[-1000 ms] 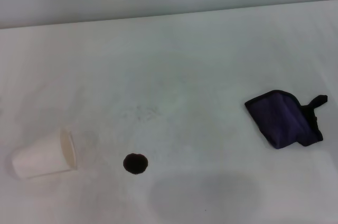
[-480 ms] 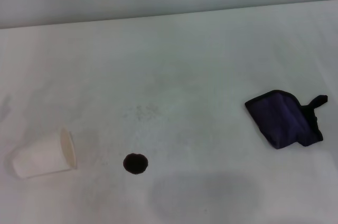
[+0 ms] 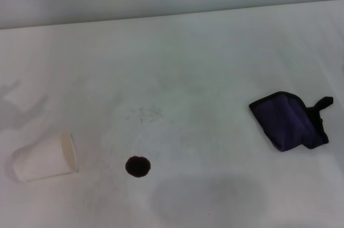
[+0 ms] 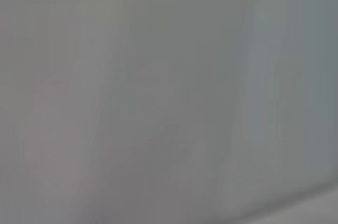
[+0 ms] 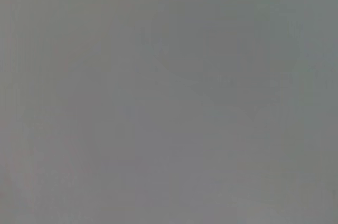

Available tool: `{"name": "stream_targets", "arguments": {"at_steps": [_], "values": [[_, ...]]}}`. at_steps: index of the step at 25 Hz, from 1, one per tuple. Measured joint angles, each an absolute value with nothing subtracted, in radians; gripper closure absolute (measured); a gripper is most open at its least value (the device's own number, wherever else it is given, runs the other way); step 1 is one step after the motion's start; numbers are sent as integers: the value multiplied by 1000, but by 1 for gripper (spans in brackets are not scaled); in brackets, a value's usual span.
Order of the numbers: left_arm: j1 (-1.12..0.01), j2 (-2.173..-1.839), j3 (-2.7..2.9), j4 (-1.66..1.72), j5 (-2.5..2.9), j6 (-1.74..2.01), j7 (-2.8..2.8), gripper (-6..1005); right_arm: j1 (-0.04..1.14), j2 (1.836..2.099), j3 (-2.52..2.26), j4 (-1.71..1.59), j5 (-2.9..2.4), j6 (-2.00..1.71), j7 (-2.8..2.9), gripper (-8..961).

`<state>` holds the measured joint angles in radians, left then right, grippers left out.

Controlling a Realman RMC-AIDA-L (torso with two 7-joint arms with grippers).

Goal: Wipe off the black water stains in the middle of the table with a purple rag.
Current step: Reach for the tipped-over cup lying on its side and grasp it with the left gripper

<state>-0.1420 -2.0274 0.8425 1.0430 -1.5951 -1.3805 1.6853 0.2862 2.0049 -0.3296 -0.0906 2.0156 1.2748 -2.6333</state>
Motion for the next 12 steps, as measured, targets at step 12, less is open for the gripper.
{"name": "stream_targets", "arguments": {"at_steps": [12], "values": [[-359,-2006,848,1391,-993,-1738,1381,122,299,2006,-355,-74,2016,1276,-2635,517]]}}
